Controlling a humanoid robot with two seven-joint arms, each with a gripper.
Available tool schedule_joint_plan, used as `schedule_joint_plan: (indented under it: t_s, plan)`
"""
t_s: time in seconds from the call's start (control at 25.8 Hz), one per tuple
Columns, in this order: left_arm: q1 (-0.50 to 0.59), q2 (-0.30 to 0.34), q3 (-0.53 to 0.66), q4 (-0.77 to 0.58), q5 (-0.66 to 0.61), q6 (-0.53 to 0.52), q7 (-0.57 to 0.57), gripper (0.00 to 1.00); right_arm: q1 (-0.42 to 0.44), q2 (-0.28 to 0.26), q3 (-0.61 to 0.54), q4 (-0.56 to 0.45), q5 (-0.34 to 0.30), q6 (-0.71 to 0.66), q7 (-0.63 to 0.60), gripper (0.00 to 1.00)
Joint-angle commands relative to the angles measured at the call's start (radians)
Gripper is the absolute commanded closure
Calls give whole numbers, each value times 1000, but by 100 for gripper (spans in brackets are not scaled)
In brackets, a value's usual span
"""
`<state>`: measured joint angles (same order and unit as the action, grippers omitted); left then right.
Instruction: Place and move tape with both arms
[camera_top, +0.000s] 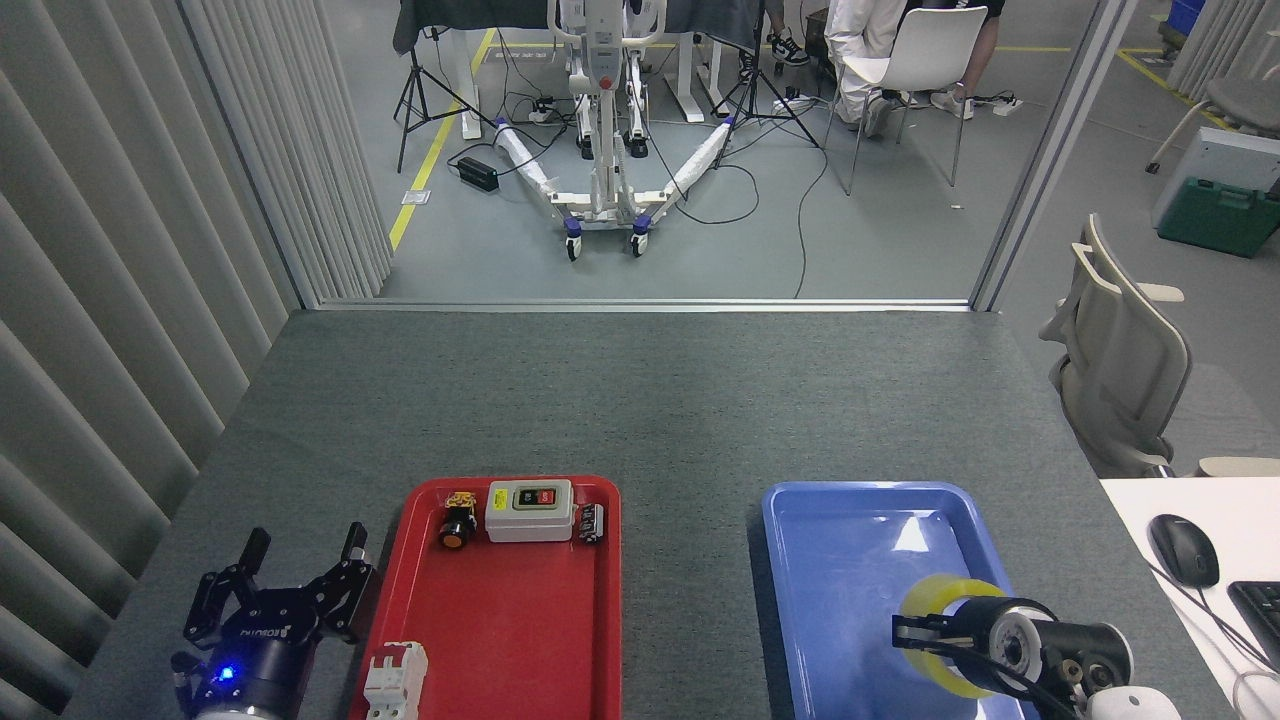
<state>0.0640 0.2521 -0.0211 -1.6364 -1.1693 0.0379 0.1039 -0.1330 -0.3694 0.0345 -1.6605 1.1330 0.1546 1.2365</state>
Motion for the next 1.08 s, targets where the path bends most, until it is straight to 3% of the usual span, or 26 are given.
schedule_joint_plan:
  t_s: [0.0,0.04,0.08,0.12,0.19,0.35,0.43,0.5,0.58,0.66,0.74,0.89,1.05]
  plan:
    - [11,1,0,1,3,-10,33,0,-5,-3,4,16,8,11,3,48]
    - [11,3,-2,1,2,-9,25,0,-7,-3,8,16,8,11,3,27]
    - [11,6,-2,3,0,-4,17,0,-4,-3,8,16,8,11,1,17]
    - [13,9,-2,3,-1,-6,14,0,-2,-3,8,16,10,11,0,16]
    - [14,13,-3,4,-7,-4,19,0,3,-3,10,16,5,10,-2,0]
    - [16,6,-3,17,-10,-4,28,0,21,0,13,2,5,6,-85,0]
    - [16,4,-3,18,-10,-4,31,0,50,0,15,-25,5,-7,-224,0]
    - [16,4,-3,29,-10,-4,30,0,110,-11,5,-64,39,-43,-454,1]
    - [16,4,-3,35,-10,-4,30,0,168,-19,-15,-68,129,-83,-801,1]
    - [16,3,-3,36,-13,-6,30,0,219,-13,-42,-61,180,-83,-1126,1]
    - [16,3,-3,27,-18,-10,30,0,263,-3,-53,-61,186,-90,-1302,0]
    - [17,-4,-3,29,-18,-15,30,0,305,24,-50,-58,186,-87,-1321,0]
    - [17,-4,-3,47,-18,-16,28,0,317,35,-56,-56,185,-81,-1256,0]
